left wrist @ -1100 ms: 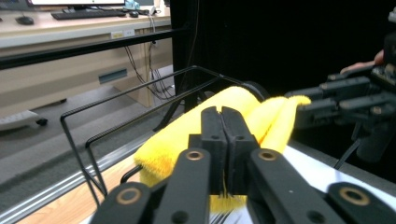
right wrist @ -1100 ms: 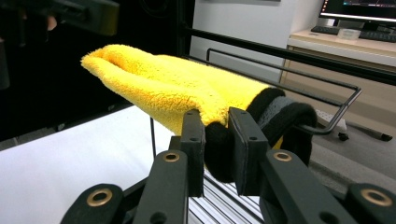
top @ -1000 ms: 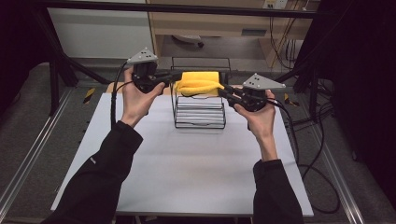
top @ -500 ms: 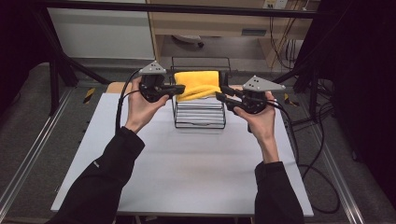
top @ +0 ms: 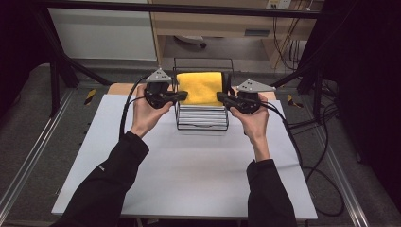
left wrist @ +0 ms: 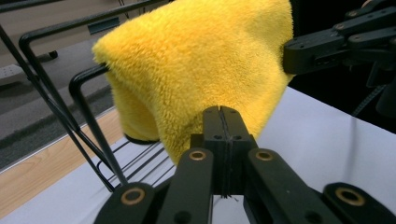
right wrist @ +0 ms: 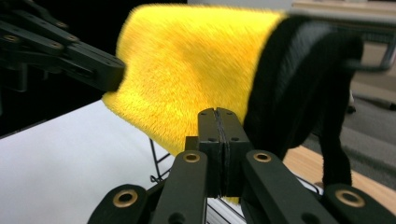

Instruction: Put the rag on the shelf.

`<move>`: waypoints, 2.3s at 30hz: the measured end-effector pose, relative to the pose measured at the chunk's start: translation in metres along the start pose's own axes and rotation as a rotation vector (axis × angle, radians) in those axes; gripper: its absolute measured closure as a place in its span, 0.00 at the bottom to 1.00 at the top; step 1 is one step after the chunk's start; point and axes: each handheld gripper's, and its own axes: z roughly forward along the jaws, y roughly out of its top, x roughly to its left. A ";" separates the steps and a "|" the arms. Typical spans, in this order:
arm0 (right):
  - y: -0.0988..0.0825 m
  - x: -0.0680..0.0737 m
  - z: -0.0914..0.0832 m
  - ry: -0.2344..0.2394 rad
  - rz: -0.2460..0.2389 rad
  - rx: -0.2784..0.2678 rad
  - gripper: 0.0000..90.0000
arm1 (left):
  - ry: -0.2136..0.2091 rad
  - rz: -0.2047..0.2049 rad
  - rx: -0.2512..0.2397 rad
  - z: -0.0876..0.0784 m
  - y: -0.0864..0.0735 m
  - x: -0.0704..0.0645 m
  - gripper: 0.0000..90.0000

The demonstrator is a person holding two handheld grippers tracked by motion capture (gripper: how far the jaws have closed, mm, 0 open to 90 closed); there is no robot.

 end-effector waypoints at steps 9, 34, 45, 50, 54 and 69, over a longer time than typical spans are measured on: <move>-0.007 -0.002 -0.002 0.001 0.006 -0.004 0.90 | -0.009 -0.025 -0.014 0.002 -0.009 0.005 1.00; -0.062 -0.004 -0.058 0.044 0.084 0.109 0.11 | 0.044 -0.042 0.125 -0.060 -0.117 0.019 0.16; -0.114 -0.004 -0.062 0.046 0.107 0.151 0.06 | 0.069 -0.111 0.168 -0.073 -0.177 0.021 0.08; -0.139 -0.007 -0.067 0.037 0.124 0.175 0.05 | 0.075 -0.124 0.173 -0.078 -0.200 0.021 0.08; -0.156 -0.010 -0.075 0.027 0.138 0.202 0.03 | 0.080 -0.140 0.158 -0.084 -0.212 0.022 0.08; -0.195 -0.013 -0.102 0.008 0.149 0.261 0.01 | 0.114 -0.158 0.170 -0.100 -0.246 0.023 0.08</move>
